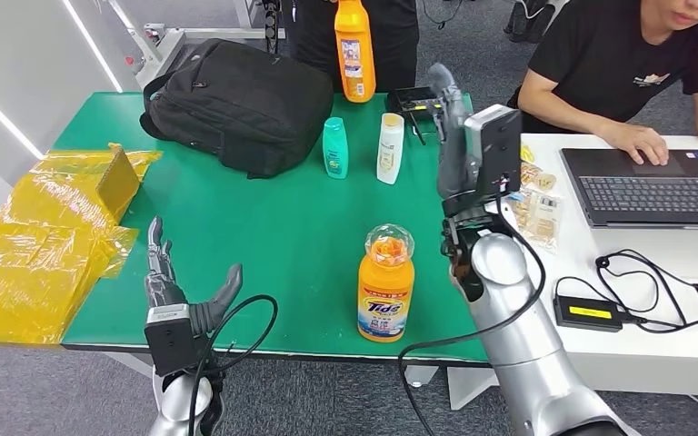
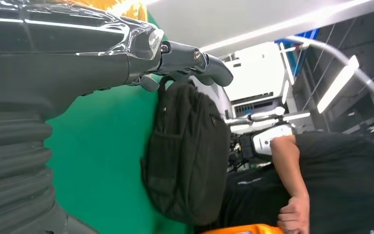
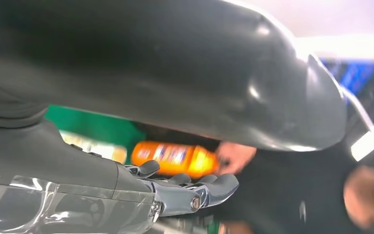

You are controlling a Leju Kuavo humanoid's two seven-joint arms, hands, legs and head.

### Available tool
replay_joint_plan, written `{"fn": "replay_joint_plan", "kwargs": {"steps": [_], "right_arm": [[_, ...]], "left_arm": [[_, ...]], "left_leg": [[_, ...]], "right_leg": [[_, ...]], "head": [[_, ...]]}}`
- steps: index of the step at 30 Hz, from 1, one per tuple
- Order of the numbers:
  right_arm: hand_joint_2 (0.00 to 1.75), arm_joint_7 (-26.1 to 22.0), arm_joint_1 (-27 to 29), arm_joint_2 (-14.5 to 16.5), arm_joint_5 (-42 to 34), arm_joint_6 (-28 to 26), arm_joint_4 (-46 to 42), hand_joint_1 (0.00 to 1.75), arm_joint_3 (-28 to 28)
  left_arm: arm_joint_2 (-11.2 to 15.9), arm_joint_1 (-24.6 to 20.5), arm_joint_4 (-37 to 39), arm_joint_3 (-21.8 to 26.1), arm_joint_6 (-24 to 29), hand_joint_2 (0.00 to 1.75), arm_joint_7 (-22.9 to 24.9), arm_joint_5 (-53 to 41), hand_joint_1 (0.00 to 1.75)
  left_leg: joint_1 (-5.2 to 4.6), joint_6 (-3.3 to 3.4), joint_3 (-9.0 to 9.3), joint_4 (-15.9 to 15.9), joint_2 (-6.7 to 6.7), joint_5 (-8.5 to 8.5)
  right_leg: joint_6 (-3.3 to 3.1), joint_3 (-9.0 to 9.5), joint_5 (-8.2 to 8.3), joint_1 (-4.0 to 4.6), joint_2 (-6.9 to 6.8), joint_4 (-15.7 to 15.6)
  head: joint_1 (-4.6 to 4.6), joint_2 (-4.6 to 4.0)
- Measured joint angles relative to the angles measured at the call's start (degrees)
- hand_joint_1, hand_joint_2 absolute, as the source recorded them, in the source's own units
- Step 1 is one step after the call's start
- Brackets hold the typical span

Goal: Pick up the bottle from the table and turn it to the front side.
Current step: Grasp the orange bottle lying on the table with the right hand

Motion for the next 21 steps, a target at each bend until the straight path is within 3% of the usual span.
{"fn": "replay_joint_plan", "kwargs": {"steps": [10,21], "right_arm": [[0.0,4.4,0.4,3.9,5.3,-2.8,0.4,0.0,8.1],[0.0,7.1,4.1,4.0,22.7,-14.1,-3.5,0.0,9.8]], "left_arm": [[-1.2,-3.1,3.8,0.0,-1.0,1.75,1.7,0.3,0.0],[-1.7,-4.1,5.8,0.1,-2.6,1.75,3.2,2.3,0.0]], "left_leg": [[0.0,0.0,0.01,0.0,0.0,0.0],[0.0,0.0,0.04,0.0,0.02,0.0]], "right_leg": [[0.0,0.01,0.0,0.0,0.01,0.0],[0.0,0.02,0.0,0.0,0.01,0.0]], "head": [[-0.01,0.0],[0.01,0.0]]}}
